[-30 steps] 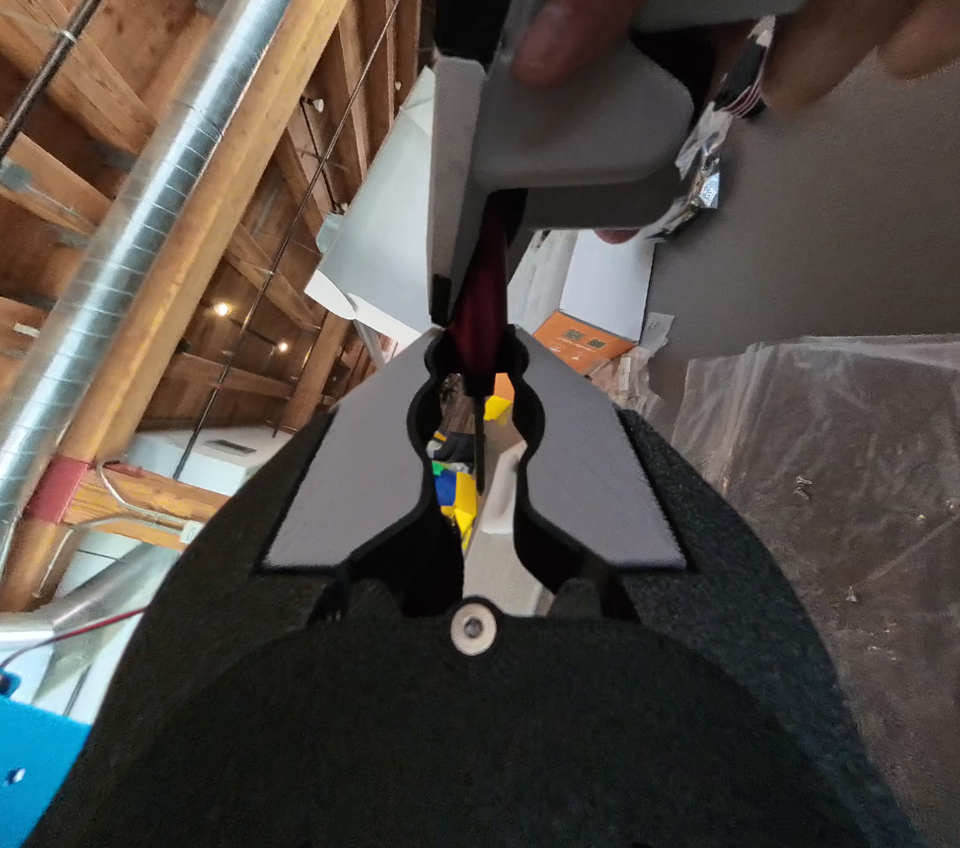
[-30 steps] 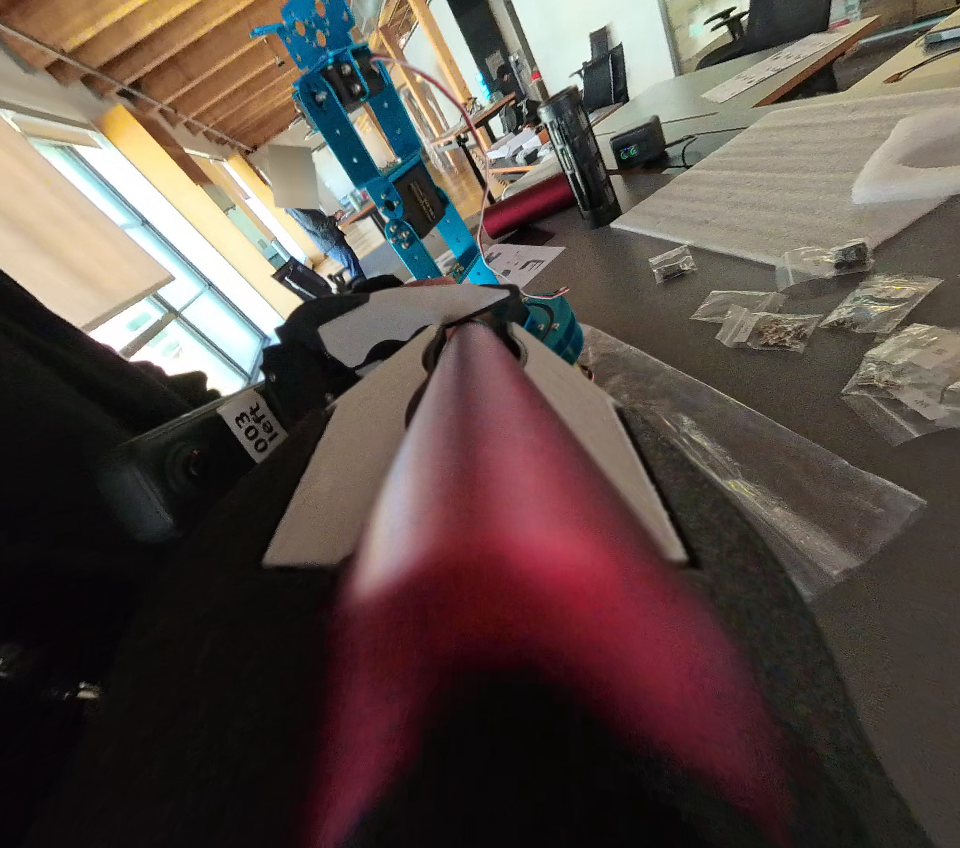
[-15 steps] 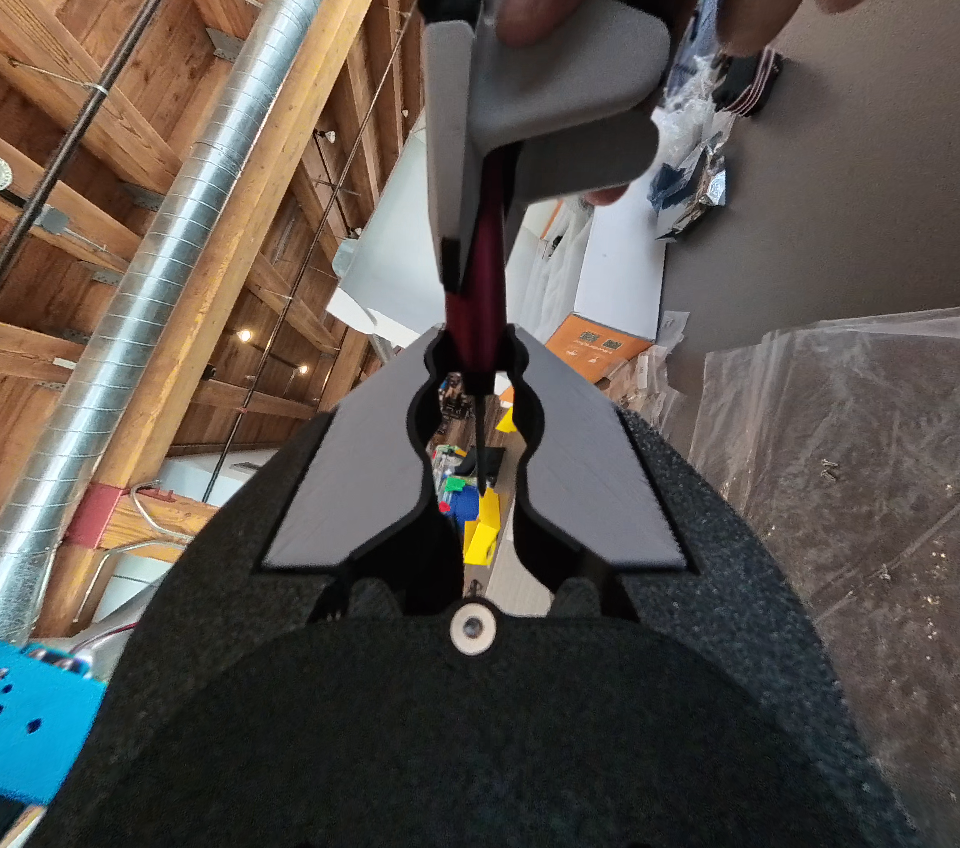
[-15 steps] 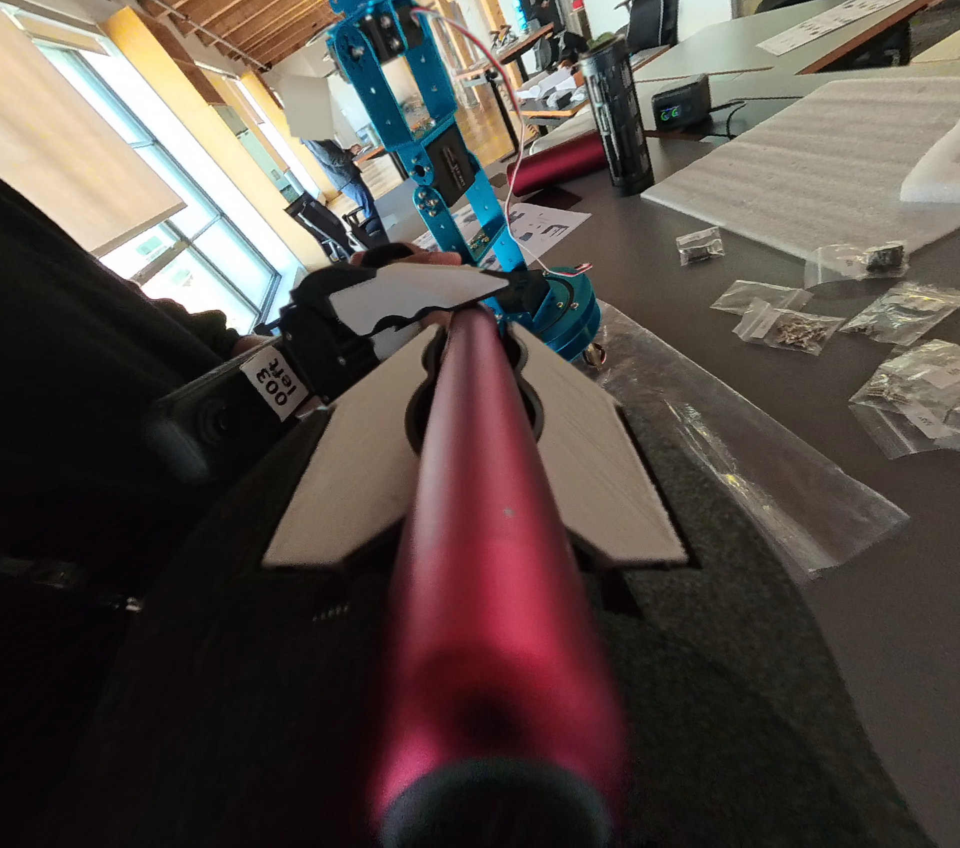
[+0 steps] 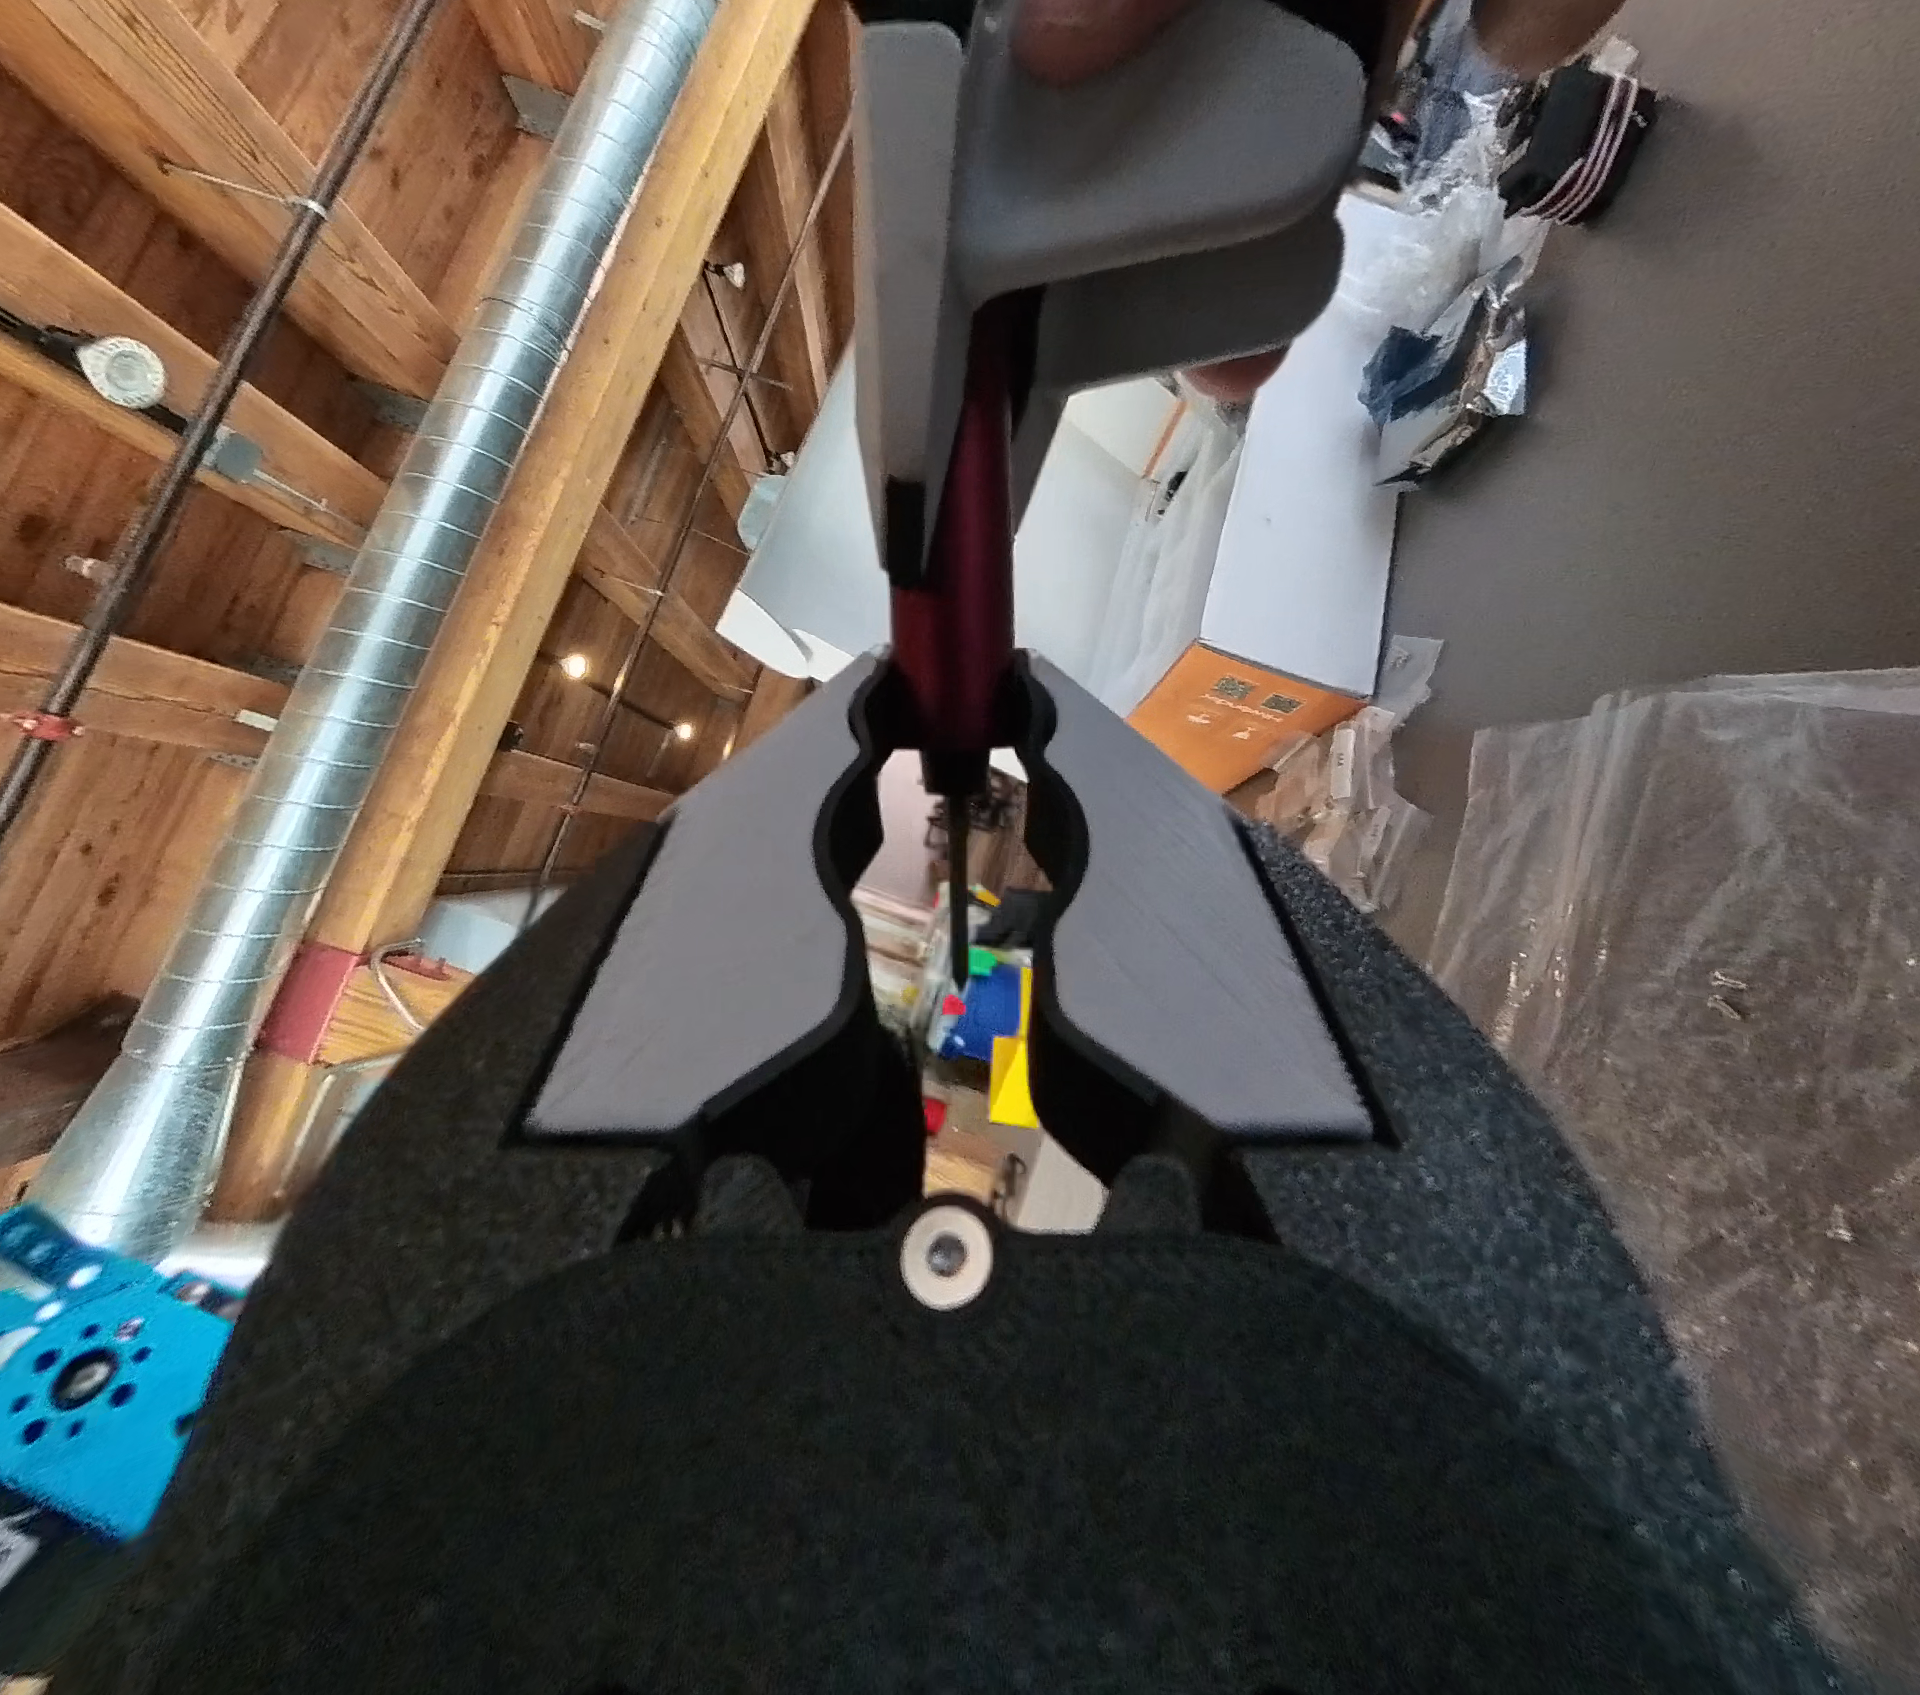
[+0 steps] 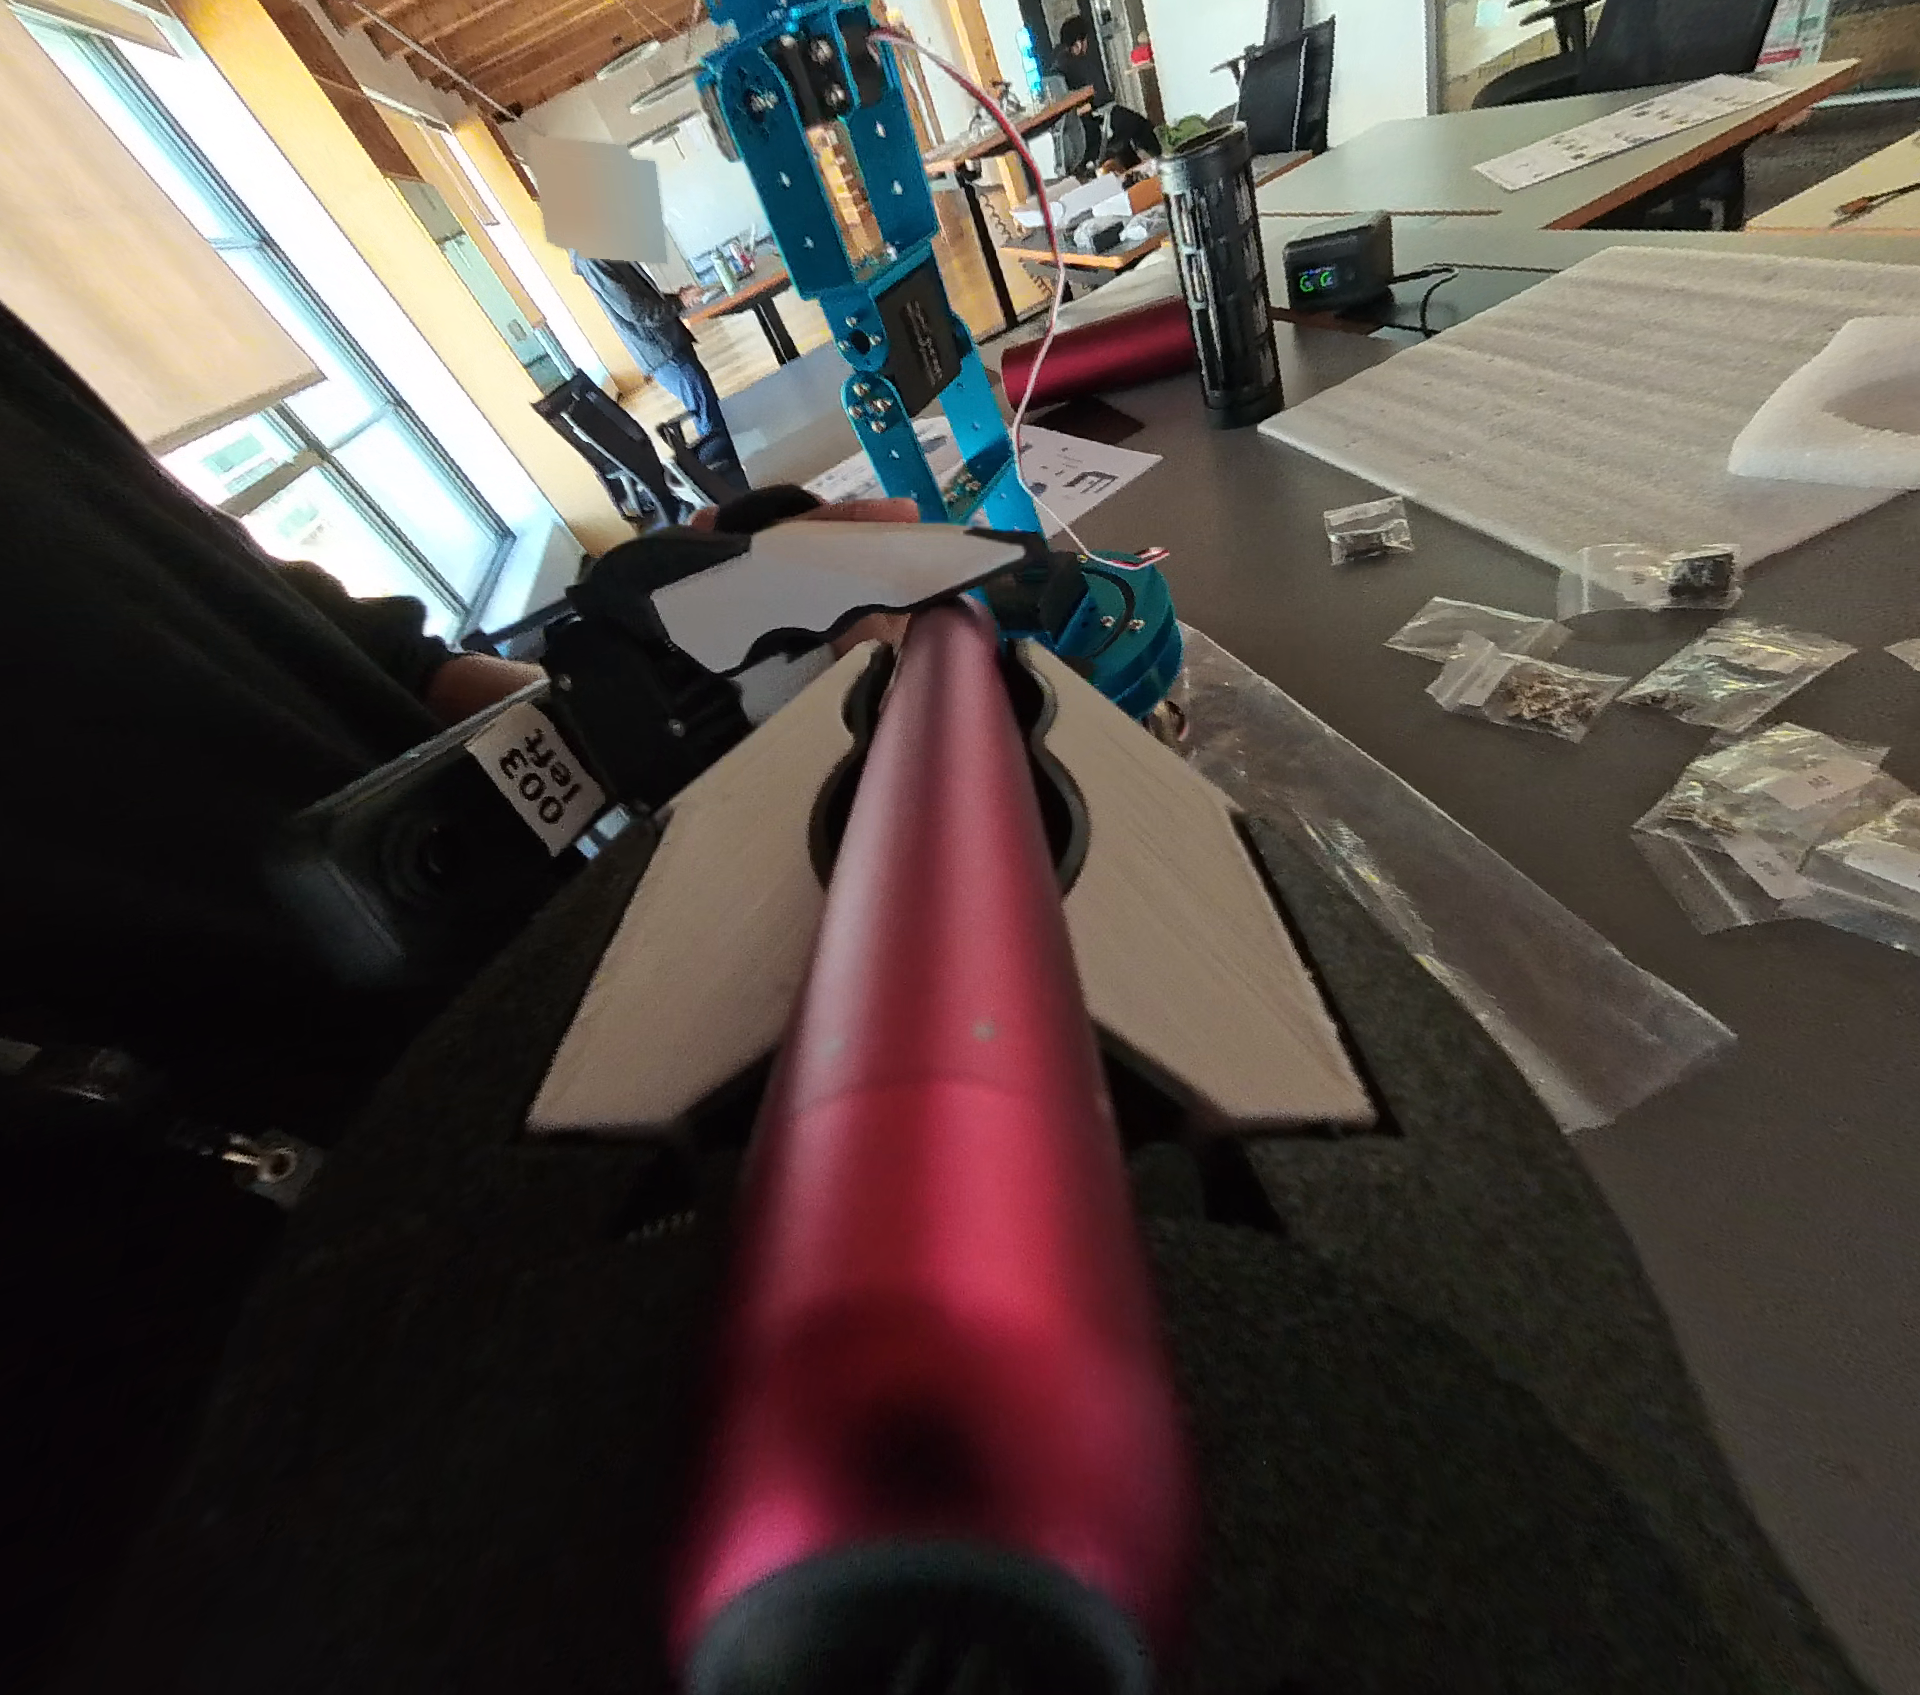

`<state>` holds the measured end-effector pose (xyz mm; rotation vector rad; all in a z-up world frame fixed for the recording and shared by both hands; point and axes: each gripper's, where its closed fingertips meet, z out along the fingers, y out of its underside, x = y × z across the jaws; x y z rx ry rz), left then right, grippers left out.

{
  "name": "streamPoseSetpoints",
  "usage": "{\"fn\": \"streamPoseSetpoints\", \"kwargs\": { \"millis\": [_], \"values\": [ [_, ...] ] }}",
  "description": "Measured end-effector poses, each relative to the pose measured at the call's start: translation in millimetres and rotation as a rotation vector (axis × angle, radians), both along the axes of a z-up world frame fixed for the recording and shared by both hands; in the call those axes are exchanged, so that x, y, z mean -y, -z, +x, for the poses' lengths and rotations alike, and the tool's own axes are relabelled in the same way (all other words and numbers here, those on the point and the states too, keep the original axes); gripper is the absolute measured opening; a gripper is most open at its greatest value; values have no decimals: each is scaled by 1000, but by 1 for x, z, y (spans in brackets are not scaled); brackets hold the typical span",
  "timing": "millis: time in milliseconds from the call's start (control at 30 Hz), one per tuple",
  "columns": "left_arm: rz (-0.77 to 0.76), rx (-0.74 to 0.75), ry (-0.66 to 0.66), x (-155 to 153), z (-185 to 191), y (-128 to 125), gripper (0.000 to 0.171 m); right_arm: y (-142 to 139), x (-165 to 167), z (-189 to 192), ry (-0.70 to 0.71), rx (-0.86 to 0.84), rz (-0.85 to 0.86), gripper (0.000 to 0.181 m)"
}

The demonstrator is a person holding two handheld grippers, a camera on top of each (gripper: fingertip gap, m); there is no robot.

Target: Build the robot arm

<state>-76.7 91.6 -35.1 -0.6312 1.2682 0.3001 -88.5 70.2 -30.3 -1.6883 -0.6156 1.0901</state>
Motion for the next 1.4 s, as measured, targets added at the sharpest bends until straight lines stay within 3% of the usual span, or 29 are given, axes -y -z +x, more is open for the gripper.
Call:
{"fn": "streamPoseSetpoints", "kwargs": {
  "millis": [633,767,867,1000,1167,1267,1400],
  "values": [
    [48,35,-1,6,9,-9,21,-5,-2,-2,-12,2,-19,23],
    [-177,2,119,14,11,-5,21,-6,5,-1,-57,51,7,24],
    [-469,-46,219,17,13,2,21,-9,5,6,-65,101,79,24],
    [-918,-135,383,35,14,11,20,-21,7,7,-85,98,185,31],
    [-1528,-219,642,70,7,-1,21,-24,35,-1,-314,211,367,27],
    [-1674,-286,695,77,2,-8,21,-17,39,1,-380,339,405,22],
    [-1798,-332,754,84,-1,-17,21,-30,45,-1,-399,318,464,23]
  ]
}}
